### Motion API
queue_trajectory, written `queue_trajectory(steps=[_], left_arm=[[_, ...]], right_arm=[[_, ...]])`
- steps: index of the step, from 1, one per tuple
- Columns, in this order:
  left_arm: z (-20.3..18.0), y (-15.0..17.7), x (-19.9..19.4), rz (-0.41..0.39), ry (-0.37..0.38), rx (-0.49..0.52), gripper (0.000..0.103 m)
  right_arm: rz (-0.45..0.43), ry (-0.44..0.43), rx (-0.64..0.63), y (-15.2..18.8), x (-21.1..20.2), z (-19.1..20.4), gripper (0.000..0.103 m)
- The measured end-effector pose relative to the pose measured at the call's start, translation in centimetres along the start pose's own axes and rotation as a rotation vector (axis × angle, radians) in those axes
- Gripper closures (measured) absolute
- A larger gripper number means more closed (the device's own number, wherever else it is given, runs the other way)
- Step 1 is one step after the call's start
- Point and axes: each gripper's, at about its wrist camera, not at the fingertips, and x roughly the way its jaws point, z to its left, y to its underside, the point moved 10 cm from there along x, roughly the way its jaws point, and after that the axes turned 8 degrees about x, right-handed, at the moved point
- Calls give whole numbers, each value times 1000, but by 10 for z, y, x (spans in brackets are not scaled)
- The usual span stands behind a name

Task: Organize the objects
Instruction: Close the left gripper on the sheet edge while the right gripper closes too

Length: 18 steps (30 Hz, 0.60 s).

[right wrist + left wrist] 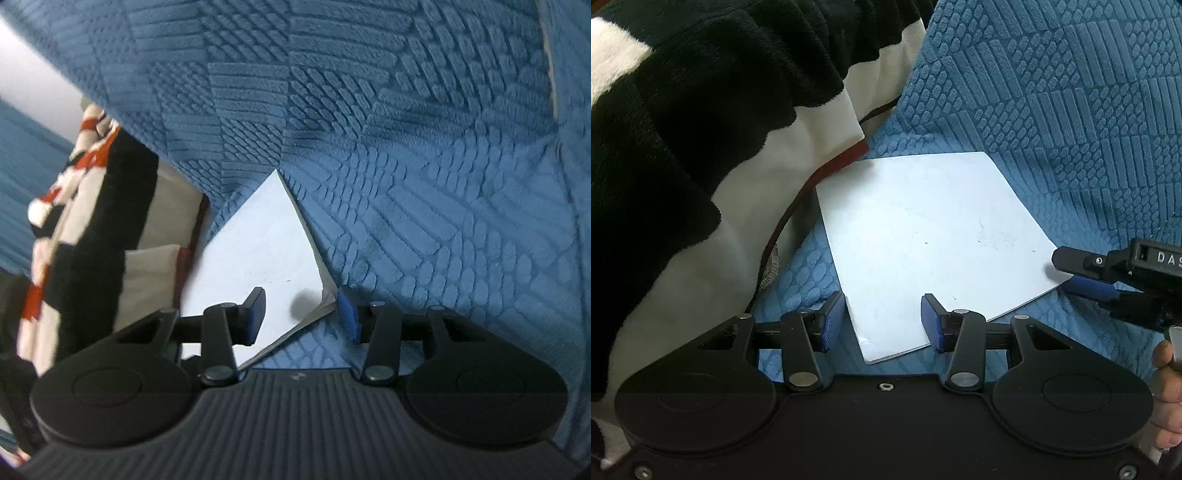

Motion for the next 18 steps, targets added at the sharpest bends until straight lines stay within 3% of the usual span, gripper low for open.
queue_trajectory(steps=[7, 14, 18], left_arm=[[4, -3, -1, 3, 26, -42, 61], [6, -4, -3, 12, 93, -113, 62], [7, -2, -4, 24, 137, -155, 63]], right_arm=[[63, -201, 173, 8, 1, 13, 57], [76, -230, 154, 26, 8, 39, 57], [76, -194, 160, 33, 18, 41, 75]])
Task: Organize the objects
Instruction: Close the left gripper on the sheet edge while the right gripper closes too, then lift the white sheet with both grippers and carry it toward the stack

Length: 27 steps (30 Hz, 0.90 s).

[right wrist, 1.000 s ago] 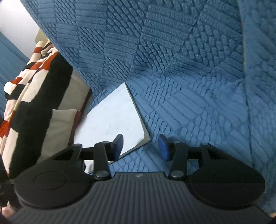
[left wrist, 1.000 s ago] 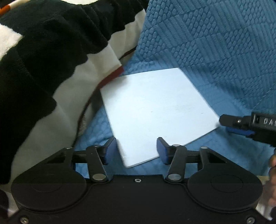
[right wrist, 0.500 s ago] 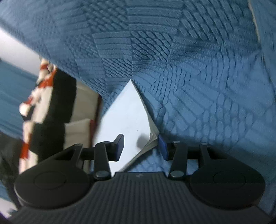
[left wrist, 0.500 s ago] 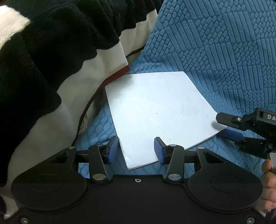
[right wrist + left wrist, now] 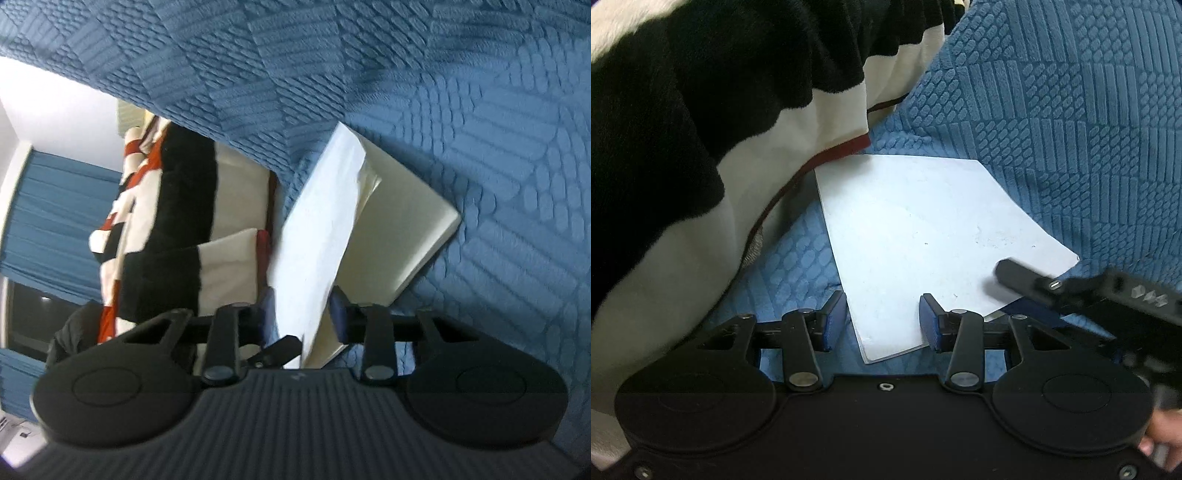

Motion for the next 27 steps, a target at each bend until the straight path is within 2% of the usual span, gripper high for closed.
queue_trajectory(steps=[4, 7, 9, 13, 15, 18, 22, 27], left_arm=[[-1, 0, -1, 8, 17, -6, 63], [-11, -1, -3, 2, 51, 14, 52], [-15, -3, -6, -9, 94, 7, 45], [-16, -11, -15, -55, 148, -21, 41], [-14, -15, -18, -73, 170, -49, 35], [-7, -18, -19, -79, 177, -88, 35], [1, -18, -15, -63, 179, -131, 37], [-2, -19, -13, -65, 169, -96, 36]], right_arm=[[-32, 59, 25, 1, 4, -9, 95], [-51, 51, 42, -2, 0, -11, 99], [-66, 43, 37, -4, -4, -8, 100], [-86, 9, 30, -11, -14, 5, 100], [-94, -1, 16, -14, -19, 13, 100], [-107, -5, -8, -18, -33, 17, 100], [-157, 76, -35, -29, -52, 8, 100], [-216, 177, -76, -41, -71, -6, 100]])
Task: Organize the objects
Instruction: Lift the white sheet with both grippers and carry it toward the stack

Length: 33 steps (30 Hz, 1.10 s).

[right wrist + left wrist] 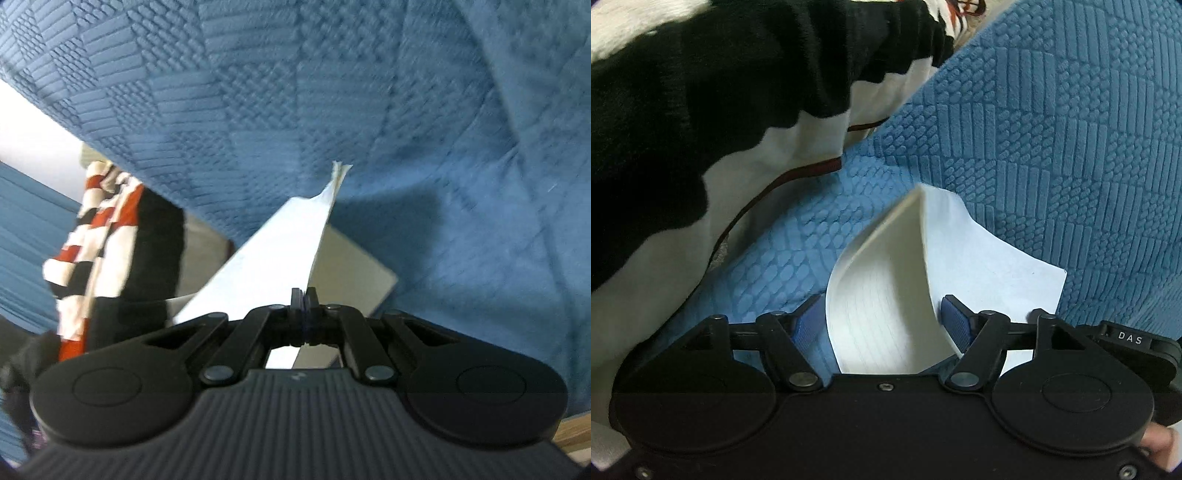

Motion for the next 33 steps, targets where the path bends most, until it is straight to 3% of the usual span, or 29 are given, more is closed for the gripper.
queue_trajectory(steps=[5, 9, 14, 18, 22, 26, 33], left_arm=[[-12, -4, -1, -12, -1, 53, 33], [-24, -11, -6, -58, -72, 173, 25], [-44, -17, -12, -110, -96, 305, 21], [-62, -28, -10, -156, -70, 373, 21], [-71, -40, -10, -177, 30, 332, 21], [-69, -48, -3, -163, 117, 246, 33], [-40, -48, 26, -68, -8, 189, 75]], right_arm=[[-23, 73, -30, -8, -7, -15, 100], [-20, 104, -25, -6, -4, -24, 100], [-31, 128, -54, -8, -4, -26, 100], [-38, 145, -57, -8, -2, -27, 100], [-32, 149, -56, -8, -2, -28, 100], [-32, 142, -78, -4, -2, -23, 100], [-30, 141, -113, 4, 2, -13, 100]])
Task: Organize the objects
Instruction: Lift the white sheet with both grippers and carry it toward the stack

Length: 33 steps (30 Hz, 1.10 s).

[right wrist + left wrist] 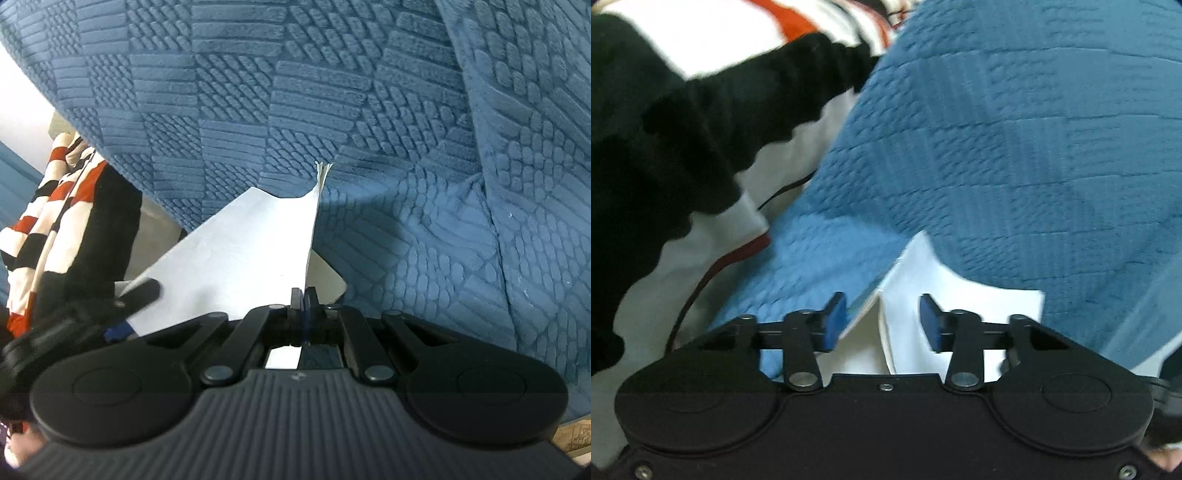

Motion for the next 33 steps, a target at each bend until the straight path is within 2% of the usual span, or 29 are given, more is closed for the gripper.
queue_trajectory(steps=[2, 3, 6, 12, 14, 15, 16, 17, 18, 19, 23, 27, 30, 33], left_arm=[[7, 3, 3, 22, 0, -40, 80], [9, 4, 2, 23, 21, -65, 86], [8, 0, -4, 10, 84, -132, 94], [-1, -5, -15, -13, 179, -240, 97], [-3, -7, -17, -22, 198, -264, 98], [-4, -9, -18, -26, 206, -277, 99], [-4, -9, -19, -26, 212, -292, 99], [-3, -9, -19, -24, 220, -308, 99], [-4, -9, -19, -22, 227, -315, 99], [-4, -8, -20, -19, 232, -321, 99], [-3, -6, -21, -14, 247, -347, 98], [-4, -6, -23, 3, 298, -363, 98], [-4, -6, -25, 16, 321, -358, 97], [-4, -7, -27, 24, 333, -353, 97]], right_arm=[[3, -8, 5, 0, 0, 2, 100], [5, -12, 6, 0, -1, 2, 99], [19, -33, 25, 0, -3, 6, 97], [-13, -60, 114, -4, -22, 12, 95], [-20, -73, 147, -5, -30, 16, 89], [-30, -79, 170, -5, -36, 17, 82], [-42, -89, 193, -5, -43, 18, 69], [-55, -103, 221, -5, -50, 19, 61], [-67, -121, 260, -5, -56, 20, 43], [-79, -145, 316, -4, -63, 20, 31], [-48, -232, 484, 14, -71, 38, 29], [2, -327, 684, 44, -66, 60, 27], [32, -358, 860, 67, -52, 62, 27], [37, -340, 969, 82, -37, 55, 27]])
